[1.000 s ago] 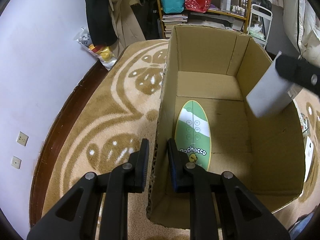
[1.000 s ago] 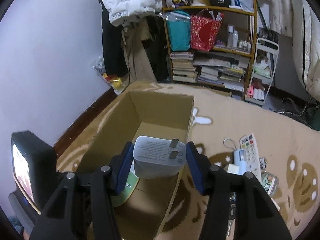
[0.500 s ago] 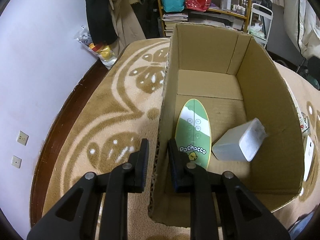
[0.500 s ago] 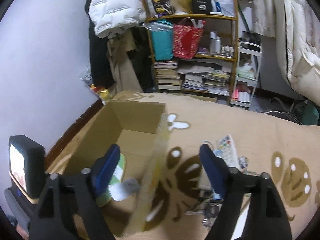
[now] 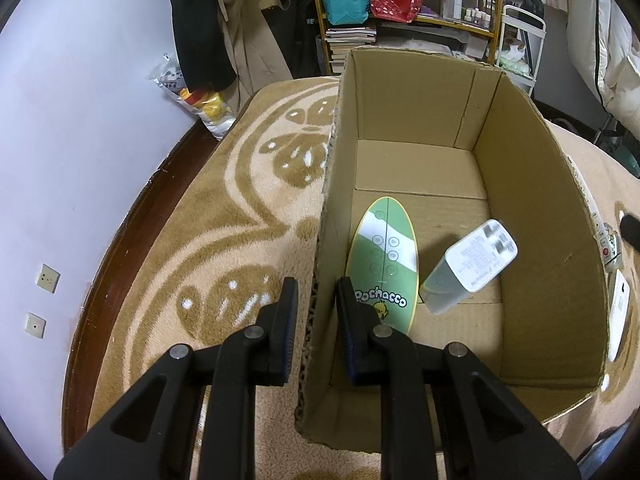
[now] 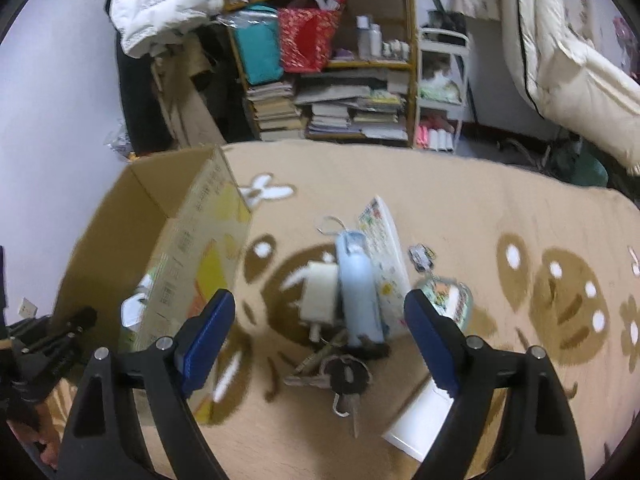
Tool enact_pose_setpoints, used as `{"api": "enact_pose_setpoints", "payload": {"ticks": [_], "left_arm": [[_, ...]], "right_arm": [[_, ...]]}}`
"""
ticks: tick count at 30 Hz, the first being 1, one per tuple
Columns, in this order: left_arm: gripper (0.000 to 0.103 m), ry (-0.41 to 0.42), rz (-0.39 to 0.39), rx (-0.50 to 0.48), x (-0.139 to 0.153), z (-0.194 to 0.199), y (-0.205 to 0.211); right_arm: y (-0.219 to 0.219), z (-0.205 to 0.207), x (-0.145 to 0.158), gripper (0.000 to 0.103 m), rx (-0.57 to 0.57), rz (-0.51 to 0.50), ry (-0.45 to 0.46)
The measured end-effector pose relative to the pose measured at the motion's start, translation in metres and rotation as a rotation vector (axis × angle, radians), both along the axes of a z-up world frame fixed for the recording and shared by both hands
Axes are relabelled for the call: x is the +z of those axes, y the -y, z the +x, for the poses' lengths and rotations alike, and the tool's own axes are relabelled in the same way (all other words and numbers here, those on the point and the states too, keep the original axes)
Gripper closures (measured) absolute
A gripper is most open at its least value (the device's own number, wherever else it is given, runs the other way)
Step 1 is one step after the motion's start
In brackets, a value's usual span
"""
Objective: Organize rigid objects
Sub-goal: 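Move the right gripper to the black key fob and grasp it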
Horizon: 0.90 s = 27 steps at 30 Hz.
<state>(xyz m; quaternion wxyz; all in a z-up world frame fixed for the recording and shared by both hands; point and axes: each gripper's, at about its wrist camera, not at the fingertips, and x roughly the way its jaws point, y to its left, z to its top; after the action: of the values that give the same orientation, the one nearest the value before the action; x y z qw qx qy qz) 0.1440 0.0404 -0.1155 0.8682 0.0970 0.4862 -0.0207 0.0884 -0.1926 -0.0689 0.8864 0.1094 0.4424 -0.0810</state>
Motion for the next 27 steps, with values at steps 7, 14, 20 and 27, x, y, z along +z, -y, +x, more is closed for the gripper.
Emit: {"api": "enact_pose_setpoints", "payload": {"ticks": [7,14,20,27], "left_arm": [[0.084,-0.001,-0.004,0.001,0.000,-0.001,0.000],[0.084,-0.003,-0.013,0.003,0.000,-0.001,-0.001],[0.084,-0.003,-0.015,0.005,0.001,-0.001,-0.003],[0.084,-0.001,-0.014,0.005,0.002,-0.001,-0.003]], "right_arm": [[0.011,-0.005,-0.035,0.012,-0.047,0.099,-0.073],[0.015,-0.004,-0.057,0.012,-0.076,0.138,-0.135],[0.031,-0.013,-0.060,0.031,-0.152,0.173,-0.150],[0.040,-0.018,-0.067,0.051,-0.192,0.221,-0.176]]}}
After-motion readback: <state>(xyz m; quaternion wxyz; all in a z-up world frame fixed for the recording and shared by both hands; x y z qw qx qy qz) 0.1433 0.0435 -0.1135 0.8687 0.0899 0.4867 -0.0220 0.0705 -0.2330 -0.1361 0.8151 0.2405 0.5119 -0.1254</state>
